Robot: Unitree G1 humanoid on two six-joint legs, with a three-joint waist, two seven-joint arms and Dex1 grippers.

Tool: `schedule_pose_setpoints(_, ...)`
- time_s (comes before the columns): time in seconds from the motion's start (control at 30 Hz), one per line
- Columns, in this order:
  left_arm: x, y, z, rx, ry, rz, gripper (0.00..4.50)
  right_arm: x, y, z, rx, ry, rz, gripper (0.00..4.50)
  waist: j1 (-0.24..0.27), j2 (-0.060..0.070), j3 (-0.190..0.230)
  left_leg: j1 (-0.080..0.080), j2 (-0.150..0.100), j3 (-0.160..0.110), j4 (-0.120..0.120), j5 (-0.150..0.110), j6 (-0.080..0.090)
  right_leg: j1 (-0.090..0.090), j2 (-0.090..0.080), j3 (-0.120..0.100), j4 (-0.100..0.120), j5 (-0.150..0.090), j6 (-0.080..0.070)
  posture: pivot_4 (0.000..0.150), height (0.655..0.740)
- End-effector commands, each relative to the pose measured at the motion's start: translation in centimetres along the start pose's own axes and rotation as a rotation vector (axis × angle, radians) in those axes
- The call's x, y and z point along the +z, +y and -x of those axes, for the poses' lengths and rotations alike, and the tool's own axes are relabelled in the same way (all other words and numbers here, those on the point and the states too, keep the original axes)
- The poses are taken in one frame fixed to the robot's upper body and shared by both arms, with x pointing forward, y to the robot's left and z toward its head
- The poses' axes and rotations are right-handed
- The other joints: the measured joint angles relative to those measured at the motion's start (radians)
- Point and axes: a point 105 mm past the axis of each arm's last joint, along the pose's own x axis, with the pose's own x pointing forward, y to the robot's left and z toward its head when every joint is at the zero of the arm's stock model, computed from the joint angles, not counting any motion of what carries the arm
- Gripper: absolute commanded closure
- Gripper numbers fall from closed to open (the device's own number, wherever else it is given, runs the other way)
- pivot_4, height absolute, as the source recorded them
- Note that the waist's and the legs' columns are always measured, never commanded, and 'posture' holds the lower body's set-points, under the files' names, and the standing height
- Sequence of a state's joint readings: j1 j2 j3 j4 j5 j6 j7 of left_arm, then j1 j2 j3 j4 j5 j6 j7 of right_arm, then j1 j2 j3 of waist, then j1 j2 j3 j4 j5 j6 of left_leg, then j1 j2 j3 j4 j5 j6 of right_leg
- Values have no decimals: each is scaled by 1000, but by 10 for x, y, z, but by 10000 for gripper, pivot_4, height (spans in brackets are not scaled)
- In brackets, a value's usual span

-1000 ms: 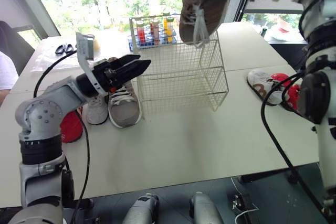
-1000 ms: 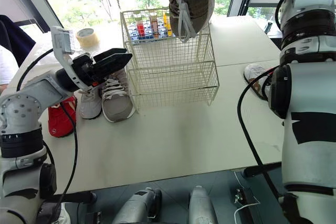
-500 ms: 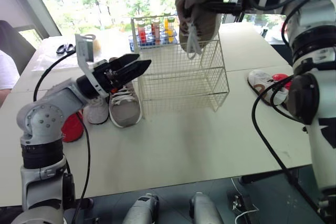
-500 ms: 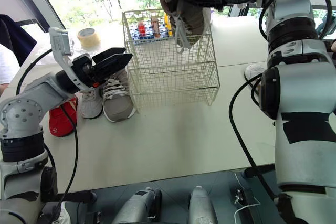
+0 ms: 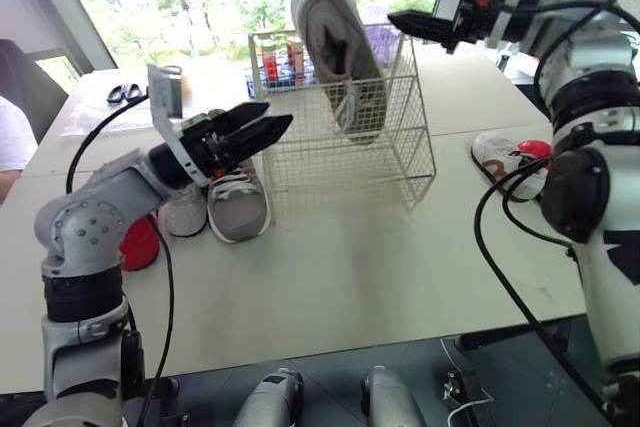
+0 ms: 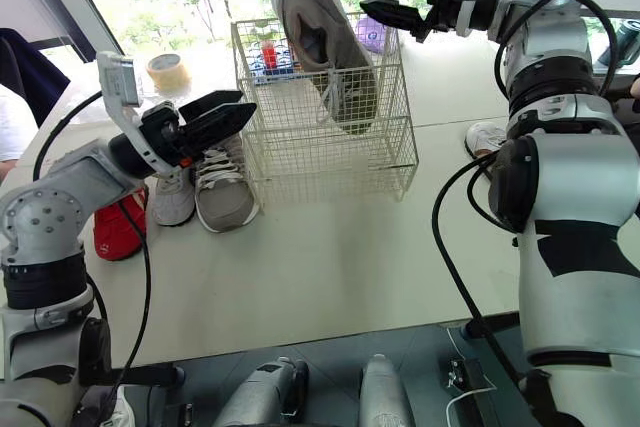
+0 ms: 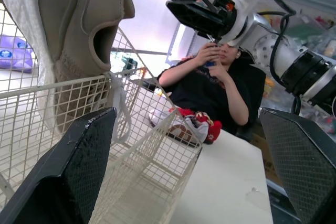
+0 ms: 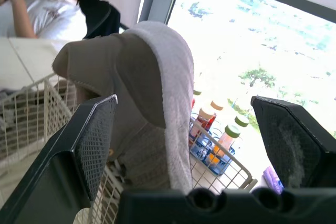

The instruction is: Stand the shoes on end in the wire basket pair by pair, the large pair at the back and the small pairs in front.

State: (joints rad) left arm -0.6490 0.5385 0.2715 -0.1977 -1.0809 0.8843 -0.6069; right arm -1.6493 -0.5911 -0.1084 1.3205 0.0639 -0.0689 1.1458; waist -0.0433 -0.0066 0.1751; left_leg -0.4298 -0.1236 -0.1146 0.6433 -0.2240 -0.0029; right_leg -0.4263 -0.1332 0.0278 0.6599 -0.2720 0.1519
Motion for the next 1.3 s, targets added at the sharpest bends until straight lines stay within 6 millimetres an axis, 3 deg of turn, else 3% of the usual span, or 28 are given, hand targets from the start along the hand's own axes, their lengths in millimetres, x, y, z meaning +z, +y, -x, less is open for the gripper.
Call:
schedule_pose_setpoints(0.03, 10, -7, -5, -35, -18, -41, 0, 34, -6, 7, -23, -112, 54, 767, 0, 0, 0, 0, 0, 0, 0, 0, 0, 0, 0, 0, 0, 0, 0, 1500, 7400)
schedule_pose_setpoints(0.2, 13, -4, -5, -25, -12, -55, 0, 29, 10, -11, -14, -87, 120, 767, -1, 0, 0, 0, 0, 0, 0, 0, 0, 0, 0, 0, 0, 0, 0, 1500, 7400)
schedule_pose_setpoints(0.3, 14, -3, -5, -24, -7, -59, 0, 7, 38, -33, -36, -23, 202, 767, -4, 0, 0, 0, 0, 0, 1, 0, 0, -1, 0, 0, 2, 0, 0, 1500, 7400)
schedule_pose_setpoints(0.4, 12, -4, -7, -28, 0, -61, 0, -10, 51, -44, -118, 37, 259, 767, -3, 0, 0, 0, 0, 0, 1, 0, 0, -2, 0, 0, 4, 0, 0, 1500, 7400)
schedule_pose_setpoints(0.57, 12, -2, -6, -22, 14, -65, 0, -18, 56, -58, -221, 35, 275, 767, 2, 0, -1, -1, -1, -1, 3, 0, 0, -2, -1, 0, 3, 0, 0, 1500, 7400)
schedule_pose_setpoints(0.93, 8, -2, 1, -2, 35, -84, 0, -5, 52, -75, -374, -53, 286, 767, -4, 0, -1, -1, -1, -1, 2, 0, 0, -2, 0, 0, 3, 0, 0, 1500, 7400)
schedule_pose_setpoints(1.03, 6, -2, 1, 1, 36, -83, 0, 1, 63, -83, -359, -92, 270, 8807, -5, 0, -1, -1, 0, -1, 2, 0, 0, -2, 0, -1, 3, 0, 0, 1500, 7400)
schedule_pose_setpoints(1.27, 2, -2, 1, 7, 40, -82, 0, 13, 77, -86, -374, -151, 289, 42172, -9, 0, 0, -1, -1, -1, 1, 0, 0, -2, 0, 0, 3, 0, 0, 1500, 7400)
schedule_pose_setpoints(1.3, 2, -2, 1, 7, 40, -82, 0, 13, 77, -85, -382, -150, 296, 44738, -12, 0, 0, -1, -1, -1, 1, 0, 0, -2, 0, -1, 3, 0, 0, 1500, 7400)
